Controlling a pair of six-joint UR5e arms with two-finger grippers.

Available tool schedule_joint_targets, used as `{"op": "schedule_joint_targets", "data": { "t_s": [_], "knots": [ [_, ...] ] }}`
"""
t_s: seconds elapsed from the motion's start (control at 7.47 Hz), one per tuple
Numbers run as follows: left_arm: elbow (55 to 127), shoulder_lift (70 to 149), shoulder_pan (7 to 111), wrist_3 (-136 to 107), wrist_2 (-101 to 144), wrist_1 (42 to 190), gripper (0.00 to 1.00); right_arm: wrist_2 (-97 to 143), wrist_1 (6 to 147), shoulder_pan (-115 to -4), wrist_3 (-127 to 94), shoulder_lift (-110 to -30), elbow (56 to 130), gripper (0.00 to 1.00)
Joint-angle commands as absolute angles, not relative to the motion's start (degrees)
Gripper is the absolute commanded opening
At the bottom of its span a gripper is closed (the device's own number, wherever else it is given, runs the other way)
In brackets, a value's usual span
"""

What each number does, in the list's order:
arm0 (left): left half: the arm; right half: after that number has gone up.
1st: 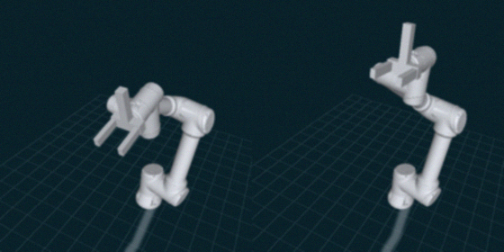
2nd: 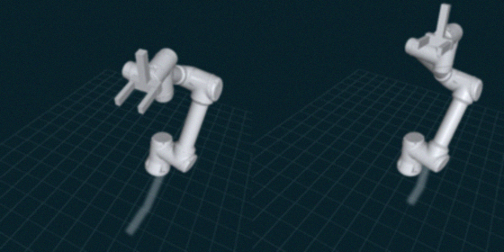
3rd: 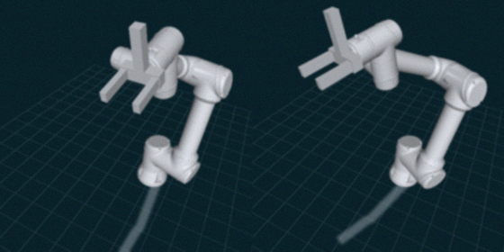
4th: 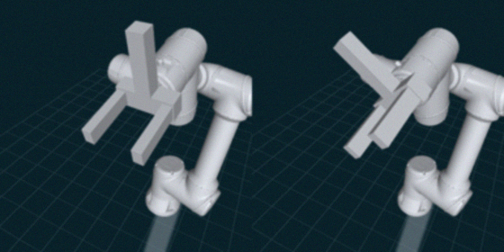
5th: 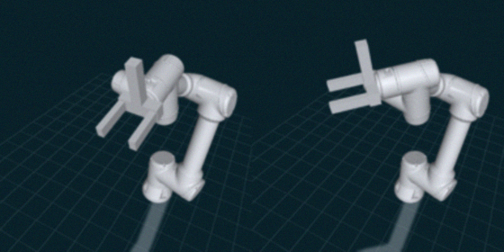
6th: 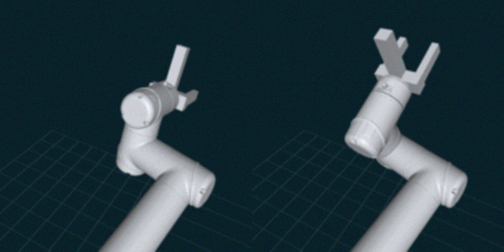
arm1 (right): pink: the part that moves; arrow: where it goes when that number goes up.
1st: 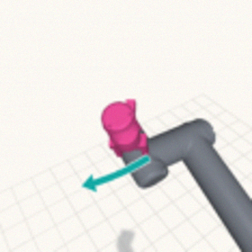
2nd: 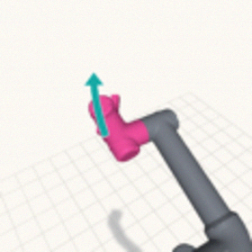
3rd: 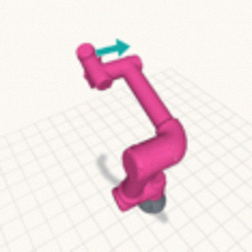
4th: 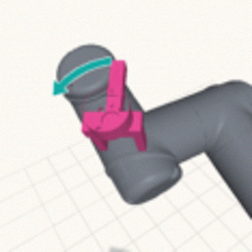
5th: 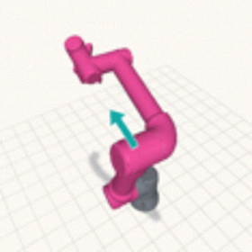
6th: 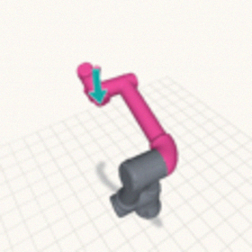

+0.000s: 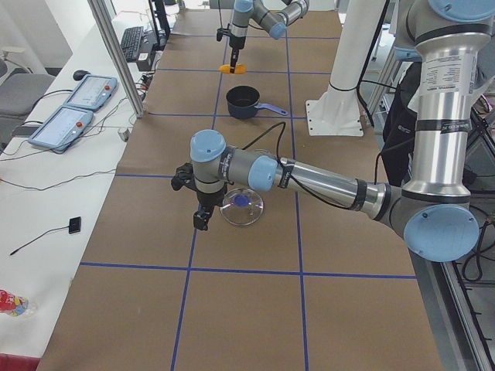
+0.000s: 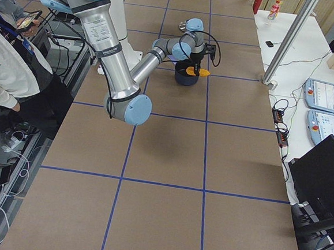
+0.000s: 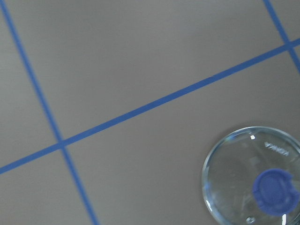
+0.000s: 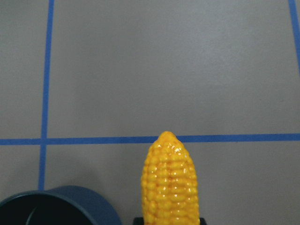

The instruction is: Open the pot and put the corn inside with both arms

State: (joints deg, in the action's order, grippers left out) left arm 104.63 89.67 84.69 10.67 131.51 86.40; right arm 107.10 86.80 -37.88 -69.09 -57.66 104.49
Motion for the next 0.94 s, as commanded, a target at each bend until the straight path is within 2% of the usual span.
{"op": "schedule_joint_targets", "data": {
  "t_s": [0.0,0.27,0.4,0.54,0.67,0.8],
  "knots": [
    [101.70,89.82,88.50,15.03,131.66,82.88,0.98,100.31,90.60,-31.49,-74.16,-51.71,102.06,0.00],
    [101.43,89.82,88.59,14.68,131.66,82.88,0.98,96.44,90.44,-27.70,-76.81,-47.74,96.70,0.00],
    [101.34,89.74,88.59,14.50,131.66,82.88,0.99,95.72,90.35,-26.73,-76.82,-47.99,96.24,0.03],
    [101.25,89.56,88.59,14.41,131.66,82.88,0.99,95.71,90.09,-26.72,-76.90,-47.99,95.98,0.40],
    [101.25,89.47,88.59,14.41,131.66,82.88,0.99,95.45,90.09,-26.72,-77.17,-48.25,95.89,0.99],
    [101.69,89.12,88.51,13.98,131.66,82.88,0.99,95.19,90.09,-26.72,-77.60,-48.25,95.54,1.00]
  ]
}}
